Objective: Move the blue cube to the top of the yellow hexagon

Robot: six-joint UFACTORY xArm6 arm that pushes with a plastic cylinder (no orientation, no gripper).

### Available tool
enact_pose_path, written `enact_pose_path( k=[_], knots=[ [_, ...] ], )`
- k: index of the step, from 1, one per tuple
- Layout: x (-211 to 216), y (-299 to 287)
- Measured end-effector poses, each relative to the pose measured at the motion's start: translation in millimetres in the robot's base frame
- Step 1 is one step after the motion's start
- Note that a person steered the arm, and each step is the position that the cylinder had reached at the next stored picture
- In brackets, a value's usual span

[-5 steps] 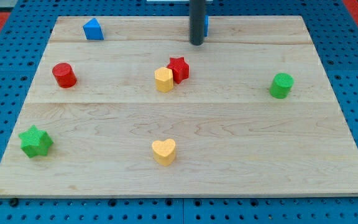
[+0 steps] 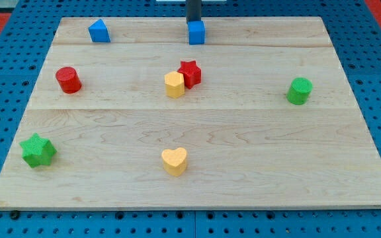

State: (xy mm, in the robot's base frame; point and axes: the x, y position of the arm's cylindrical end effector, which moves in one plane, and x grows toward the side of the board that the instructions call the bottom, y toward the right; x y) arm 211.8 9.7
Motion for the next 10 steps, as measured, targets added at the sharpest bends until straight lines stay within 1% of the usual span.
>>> enact_pose_path(
  k=[1,2,3,4,5,6,8,10],
  knots=[
    [18.4,23.5],
    [26.4,66.1],
    [39.8,56.3],
    [40.2,9.4],
    [50.6,-35.1],
    [33.8,-44.6],
    [34.3,-121.0],
    [56.8,-123.5]
  ],
)
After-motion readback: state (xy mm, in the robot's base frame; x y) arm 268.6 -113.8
